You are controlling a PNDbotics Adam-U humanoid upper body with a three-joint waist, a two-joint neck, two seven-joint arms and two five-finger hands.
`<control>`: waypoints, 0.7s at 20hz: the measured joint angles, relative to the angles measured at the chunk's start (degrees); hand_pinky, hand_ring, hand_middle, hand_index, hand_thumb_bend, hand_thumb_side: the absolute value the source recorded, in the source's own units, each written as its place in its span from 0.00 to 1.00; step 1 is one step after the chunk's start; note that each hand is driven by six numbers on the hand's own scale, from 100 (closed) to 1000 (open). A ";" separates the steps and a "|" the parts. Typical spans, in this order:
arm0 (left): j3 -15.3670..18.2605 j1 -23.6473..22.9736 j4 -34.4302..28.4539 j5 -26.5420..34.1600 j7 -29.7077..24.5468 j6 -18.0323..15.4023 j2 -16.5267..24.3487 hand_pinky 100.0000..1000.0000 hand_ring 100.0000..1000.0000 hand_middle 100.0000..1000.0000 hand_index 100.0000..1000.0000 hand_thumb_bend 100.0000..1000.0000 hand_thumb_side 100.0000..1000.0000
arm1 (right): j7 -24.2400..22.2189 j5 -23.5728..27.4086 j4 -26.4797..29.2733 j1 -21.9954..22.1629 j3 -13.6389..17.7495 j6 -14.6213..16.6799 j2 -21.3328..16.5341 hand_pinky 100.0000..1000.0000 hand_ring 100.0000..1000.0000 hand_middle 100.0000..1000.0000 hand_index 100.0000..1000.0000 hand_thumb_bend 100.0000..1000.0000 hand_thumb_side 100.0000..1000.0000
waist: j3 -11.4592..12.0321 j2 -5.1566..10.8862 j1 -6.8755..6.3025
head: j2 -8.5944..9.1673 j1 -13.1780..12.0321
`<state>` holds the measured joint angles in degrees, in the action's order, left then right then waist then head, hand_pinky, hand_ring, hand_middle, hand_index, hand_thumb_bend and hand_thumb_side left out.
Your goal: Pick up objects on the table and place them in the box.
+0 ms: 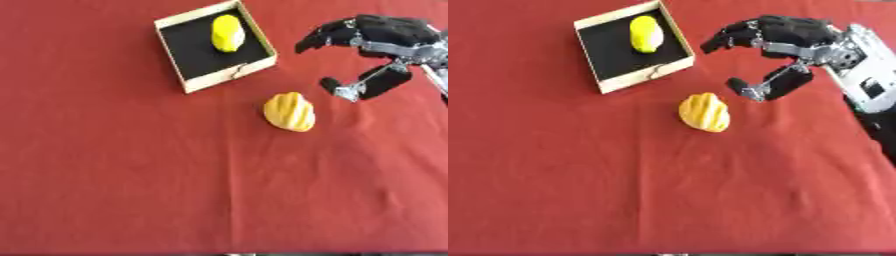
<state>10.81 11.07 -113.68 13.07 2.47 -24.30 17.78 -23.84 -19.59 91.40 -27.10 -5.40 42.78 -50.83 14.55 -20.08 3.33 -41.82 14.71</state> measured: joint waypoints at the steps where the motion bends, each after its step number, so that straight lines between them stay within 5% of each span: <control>1: 0.00 0.00 0.00 0.00 -0.02 0.02 0.00 0.86 0.76 0.73 0.84 0.02 0.69 | -0.03 -0.20 -0.08 -0.02 -0.06 0.03 0.00 0.69 0.81 0.79 0.94 0.00 0.13 | 0.00 0.00 0.01 | 0.00 0.00; 14: -0.01 0.25 0.00 0.12 -0.42 0.40 -0.18 0.86 0.76 0.73 0.84 0.02 0.69 | 0.69 -6.26 -4.36 -0.29 -2.08 0.88 0.42 0.72 0.84 0.81 0.96 0.00 0.38 | 0.44 -0.36 0.38 | -0.12 -0.02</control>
<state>10.80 11.32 -113.68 13.19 2.05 -23.90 17.60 -23.15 -25.85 87.03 -27.39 -7.48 43.66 -50.41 14.99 -20.44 3.71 -41.94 14.69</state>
